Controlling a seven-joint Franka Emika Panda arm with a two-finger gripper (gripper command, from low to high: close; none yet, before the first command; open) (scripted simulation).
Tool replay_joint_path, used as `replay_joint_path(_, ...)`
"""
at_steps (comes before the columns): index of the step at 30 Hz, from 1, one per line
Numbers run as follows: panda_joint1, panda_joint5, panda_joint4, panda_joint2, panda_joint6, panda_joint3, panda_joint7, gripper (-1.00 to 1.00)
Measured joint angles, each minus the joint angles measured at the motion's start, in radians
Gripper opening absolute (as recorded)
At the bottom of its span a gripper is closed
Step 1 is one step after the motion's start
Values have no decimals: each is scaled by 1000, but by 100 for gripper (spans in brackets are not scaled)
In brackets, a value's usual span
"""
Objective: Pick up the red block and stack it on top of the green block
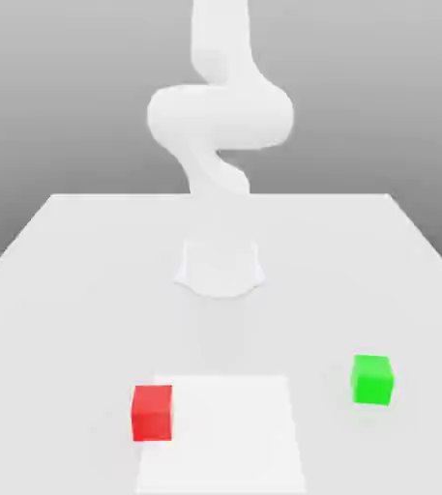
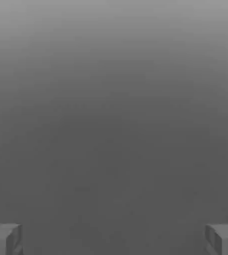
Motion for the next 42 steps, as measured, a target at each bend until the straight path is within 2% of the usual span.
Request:
replay_joint_path(11,-21,-13,-186,405,216,-84,-114,0)
replay_joint_path(20,-61,26,-335,733,390,-129,-241,0)
replay_joint_path(26,-105,100,-328,951,560,-74,-308,0)
replay_joint_path(27,-114,110,-323,982,587,-62,-316,-100)
replay_joint_path(34,-117,109,-323,987,590,-59,-315,-100)
replay_joint_path(39,-102,46,-346,830,459,-88,-268,-100)
replay_joint_path(42,-65,20,-357,772,412,-66,-292,-100)
